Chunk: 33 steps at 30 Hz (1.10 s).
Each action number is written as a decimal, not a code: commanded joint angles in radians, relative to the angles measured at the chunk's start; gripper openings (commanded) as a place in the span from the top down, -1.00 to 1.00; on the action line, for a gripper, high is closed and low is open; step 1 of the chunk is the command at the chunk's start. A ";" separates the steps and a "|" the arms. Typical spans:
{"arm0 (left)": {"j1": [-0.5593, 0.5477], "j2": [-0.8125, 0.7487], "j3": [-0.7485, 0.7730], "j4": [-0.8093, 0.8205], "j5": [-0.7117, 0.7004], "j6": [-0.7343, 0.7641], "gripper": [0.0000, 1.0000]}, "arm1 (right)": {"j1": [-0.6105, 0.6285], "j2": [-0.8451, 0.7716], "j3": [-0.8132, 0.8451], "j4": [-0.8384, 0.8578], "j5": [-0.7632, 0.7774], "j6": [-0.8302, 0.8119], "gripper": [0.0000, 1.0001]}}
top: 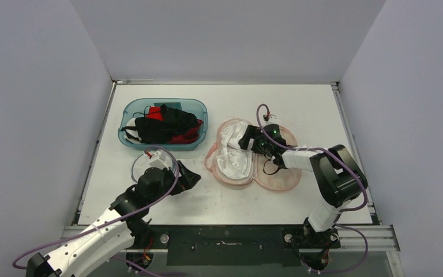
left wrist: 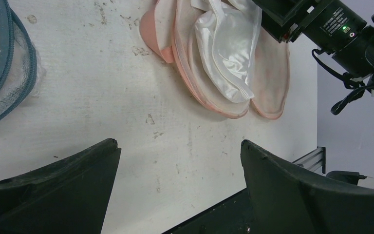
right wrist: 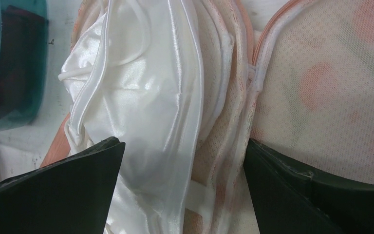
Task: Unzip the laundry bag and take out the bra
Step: Adjust the laundry bag at the center of the board.
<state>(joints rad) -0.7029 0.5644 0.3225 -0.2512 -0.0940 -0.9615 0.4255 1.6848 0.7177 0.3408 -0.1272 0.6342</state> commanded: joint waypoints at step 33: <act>-0.136 0.749 0.123 0.581 -0.170 -0.188 0.08 | 0.126 -0.993 -0.358 -0.442 0.051 0.130 -0.90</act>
<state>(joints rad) -0.8288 1.2823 0.4381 0.1658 -0.2062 -1.0744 0.5449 0.7238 0.3622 -0.1307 -0.0582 0.7376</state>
